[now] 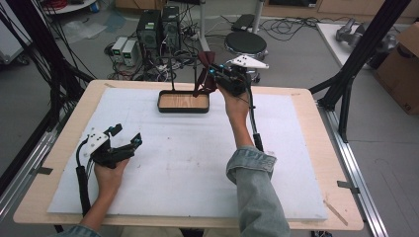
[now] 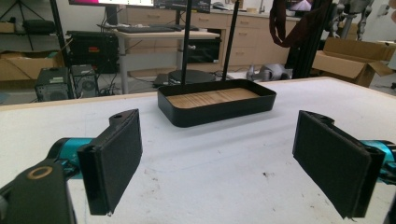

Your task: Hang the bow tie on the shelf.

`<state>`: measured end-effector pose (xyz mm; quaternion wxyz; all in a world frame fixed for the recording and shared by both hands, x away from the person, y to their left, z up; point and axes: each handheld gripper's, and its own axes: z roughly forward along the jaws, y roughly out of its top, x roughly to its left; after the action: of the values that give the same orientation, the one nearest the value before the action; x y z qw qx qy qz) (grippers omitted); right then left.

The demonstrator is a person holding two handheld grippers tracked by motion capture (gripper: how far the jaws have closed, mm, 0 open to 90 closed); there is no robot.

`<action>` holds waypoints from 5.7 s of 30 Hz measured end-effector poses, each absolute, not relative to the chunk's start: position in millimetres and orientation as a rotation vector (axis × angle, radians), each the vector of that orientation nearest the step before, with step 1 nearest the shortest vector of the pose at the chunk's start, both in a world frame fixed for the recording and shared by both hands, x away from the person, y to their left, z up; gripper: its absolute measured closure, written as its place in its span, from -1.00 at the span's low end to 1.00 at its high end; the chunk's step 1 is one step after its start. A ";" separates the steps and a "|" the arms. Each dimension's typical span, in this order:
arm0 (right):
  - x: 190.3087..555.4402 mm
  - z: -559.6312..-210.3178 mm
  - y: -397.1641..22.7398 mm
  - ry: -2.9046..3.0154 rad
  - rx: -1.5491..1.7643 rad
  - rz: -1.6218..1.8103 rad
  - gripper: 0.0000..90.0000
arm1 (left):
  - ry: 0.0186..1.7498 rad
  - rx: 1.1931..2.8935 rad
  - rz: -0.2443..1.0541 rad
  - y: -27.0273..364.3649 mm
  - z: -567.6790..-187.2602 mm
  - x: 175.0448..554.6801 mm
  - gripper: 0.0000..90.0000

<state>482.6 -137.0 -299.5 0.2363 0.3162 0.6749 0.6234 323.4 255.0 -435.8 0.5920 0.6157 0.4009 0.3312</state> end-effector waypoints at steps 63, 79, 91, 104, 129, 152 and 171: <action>522.8 -332.8 -141.6 1.919 1.135 1.415 0.60 | 0.929 1.443 0.767 254.8 -435.7 322.4 -0.64; 501.7 -302.7 -156.1 1.837 1.078 1.499 0.08 | 0.930 1.442 0.772 254.5 -435.9 322.6 -0.64; 482.8 -281.6 -176.3 1.771 1.056 1.573 -0.27 | 0.931 1.442 0.765 254.6 -436.1 322.8 -0.64; 453.5 -269.8 -210.6 1.681 1.050 1.613 -0.48 | 0.930 1.447 0.772 254.1 -436.1 322.7 -0.64; 374.8 -284.7 -286.5 1.587 1.045 1.593 -0.57 | 0.934 1.455 0.778 253.4 -436.4 322.5 -0.65; 329.1 -375.0 -289.8 1.643 1.155 1.587 -0.63 | 0.943 1.467 0.788 252.6 -436.9 322.8 -0.65; 316.9 -420.8 -284.8 1.704 1.180 1.490 -0.64 | 0.942 1.471 0.783 253.0 -437.4 323.5 -0.65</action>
<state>316.9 -284.8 -420.8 0.2902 0.4423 0.6387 0.5587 323.5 253.0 -437.4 0.5760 0.6281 0.4024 0.3345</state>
